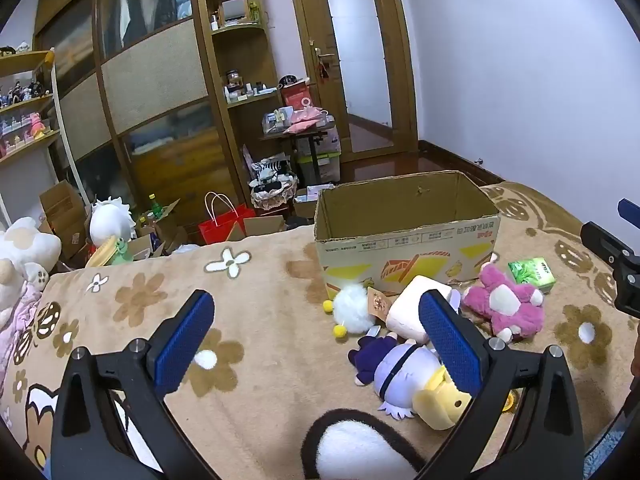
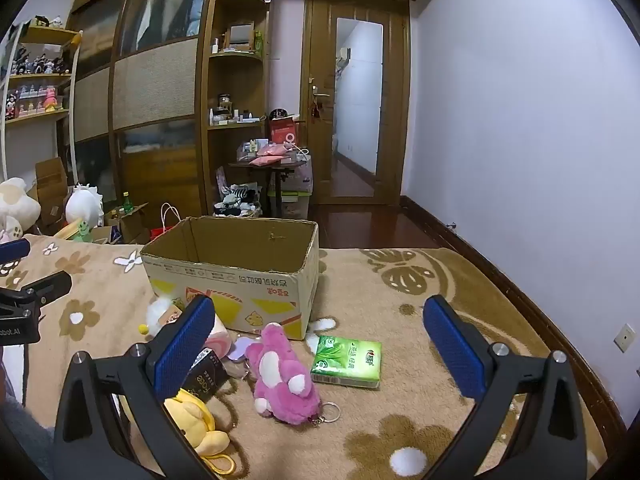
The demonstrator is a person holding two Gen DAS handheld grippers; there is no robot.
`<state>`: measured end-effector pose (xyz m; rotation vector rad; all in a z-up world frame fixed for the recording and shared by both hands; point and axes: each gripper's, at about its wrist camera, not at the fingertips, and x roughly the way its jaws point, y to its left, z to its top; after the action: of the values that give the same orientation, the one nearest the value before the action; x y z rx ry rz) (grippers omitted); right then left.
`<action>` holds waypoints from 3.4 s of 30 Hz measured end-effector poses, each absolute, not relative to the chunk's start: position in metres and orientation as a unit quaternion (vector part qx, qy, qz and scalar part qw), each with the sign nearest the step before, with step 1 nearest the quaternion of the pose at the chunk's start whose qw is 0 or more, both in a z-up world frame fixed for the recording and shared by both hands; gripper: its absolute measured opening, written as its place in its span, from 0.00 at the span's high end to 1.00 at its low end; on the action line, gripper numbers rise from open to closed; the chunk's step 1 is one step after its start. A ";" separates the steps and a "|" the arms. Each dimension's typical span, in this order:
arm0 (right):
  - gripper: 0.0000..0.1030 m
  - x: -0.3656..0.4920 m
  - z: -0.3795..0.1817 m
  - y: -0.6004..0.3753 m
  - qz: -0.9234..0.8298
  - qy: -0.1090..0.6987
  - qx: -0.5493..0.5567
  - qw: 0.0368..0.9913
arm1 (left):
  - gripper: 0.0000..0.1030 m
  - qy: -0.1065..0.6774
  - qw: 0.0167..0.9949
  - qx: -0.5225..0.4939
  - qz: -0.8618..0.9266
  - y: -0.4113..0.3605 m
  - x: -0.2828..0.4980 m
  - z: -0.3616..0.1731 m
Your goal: Organize soft objects
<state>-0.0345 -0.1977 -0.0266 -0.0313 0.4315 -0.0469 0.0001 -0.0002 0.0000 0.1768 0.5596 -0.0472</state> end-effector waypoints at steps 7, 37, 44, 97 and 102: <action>0.00 -0.035 -0.027 -0.198 -0.024 0.214 -0.015 0.976 | 0.02 0.275 0.957 0.087 -0.023 0.000 0.001 0.000; 0.00 -0.035 -0.027 -0.199 -0.023 0.217 -0.018 0.976 | 0.02 0.274 0.957 0.090 -0.024 0.000 -0.002 -0.003; 0.00 -0.035 -0.027 -0.198 -0.023 0.218 -0.018 0.976 | 0.02 0.274 0.957 0.090 -0.023 -0.001 -0.002 -0.003; 0.00 -0.037 -0.024 -0.199 -0.024 0.221 -0.019 0.975 | 0.02 0.282 0.955 0.088 -0.040 -0.011 -0.006 -0.003; 0.00 -0.035 -0.030 -0.197 -0.023 0.225 -0.017 0.974 | 0.02 0.289 0.951 0.090 -0.061 -0.016 -0.008 -0.005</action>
<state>-0.0349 -0.1969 -0.0303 -0.0341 0.4546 -0.0455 -0.0081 -0.0159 -0.0052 0.1837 0.5878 -0.1247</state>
